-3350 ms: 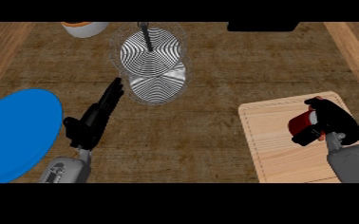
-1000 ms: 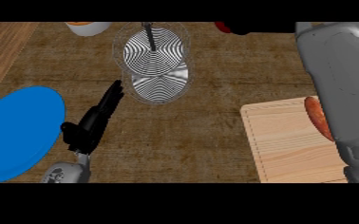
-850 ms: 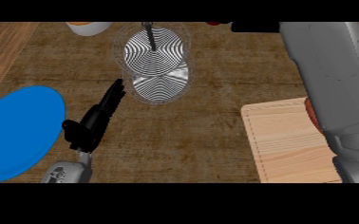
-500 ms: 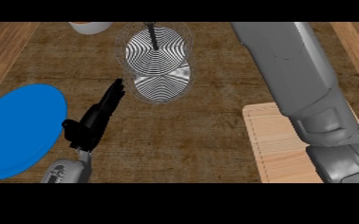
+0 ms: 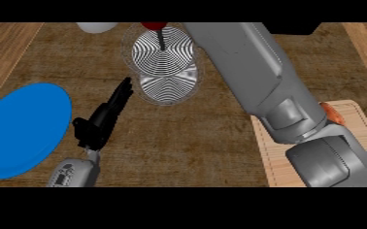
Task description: Pick the can from the cutting board and place it in the tiered basket
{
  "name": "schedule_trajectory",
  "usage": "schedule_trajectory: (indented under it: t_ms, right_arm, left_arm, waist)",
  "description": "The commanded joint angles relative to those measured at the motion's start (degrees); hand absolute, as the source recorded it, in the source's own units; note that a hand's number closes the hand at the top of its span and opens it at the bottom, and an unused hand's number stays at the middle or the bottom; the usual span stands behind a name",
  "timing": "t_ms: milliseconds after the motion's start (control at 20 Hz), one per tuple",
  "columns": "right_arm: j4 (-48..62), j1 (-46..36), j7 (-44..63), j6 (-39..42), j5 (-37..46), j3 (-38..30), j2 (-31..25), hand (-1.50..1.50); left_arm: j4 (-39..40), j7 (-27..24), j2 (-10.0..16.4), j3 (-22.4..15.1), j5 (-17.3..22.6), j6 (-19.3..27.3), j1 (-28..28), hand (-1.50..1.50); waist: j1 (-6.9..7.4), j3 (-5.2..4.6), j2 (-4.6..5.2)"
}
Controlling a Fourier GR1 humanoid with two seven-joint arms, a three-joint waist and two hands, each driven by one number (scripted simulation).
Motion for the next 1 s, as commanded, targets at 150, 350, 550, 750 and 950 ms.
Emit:
schedule_trajectory:
  t_ms: [150,350,550,750,950]
  right_arm:
    - [9.3,-3.4,-3.4,-2.7,-6.3,1.0,1.4,1.50]
    - [11.5,-2.0,-5.9,-3.2,-10.5,1.5,1.4,1.50]
    - [13.6,-4.8,2.3,-0.3,-18.4,-0.6,1.4,1.50]
    - [16.2,-4.6,6.5,0.7,-23.9,-4.4,1.4,-1.50]
    - [16.9,-4.6,4.0,-1.2,-27.5,-5.7,1.4,-1.50]
  left_arm:
    - [-0.3,1.8,-1.4,-1.2,-0.6,-0.1,-2.0,0.00]
    - [0.7,-0.3,-0.3,0.0,-0.2,-1.1,-1.4,0.00]
    - [2.4,0.7,-2.3,-0.8,-1.1,0.2,-3.9,0.00]
    - [3.9,0.6,0.0,1.5,0.7,-2.2,-4.4,0.00]
    - [2.6,0.9,0.4,1.4,0.2,-2.0,-3.3,0.00]
  waist:
    - [1.41,-0.06,0.44]
    - [1.60,-0.08,0.55]
    - [2.52,-0.14,0.43]
    - [1.86,-0.11,0.35]
    - [1.50,-0.05,0.32]
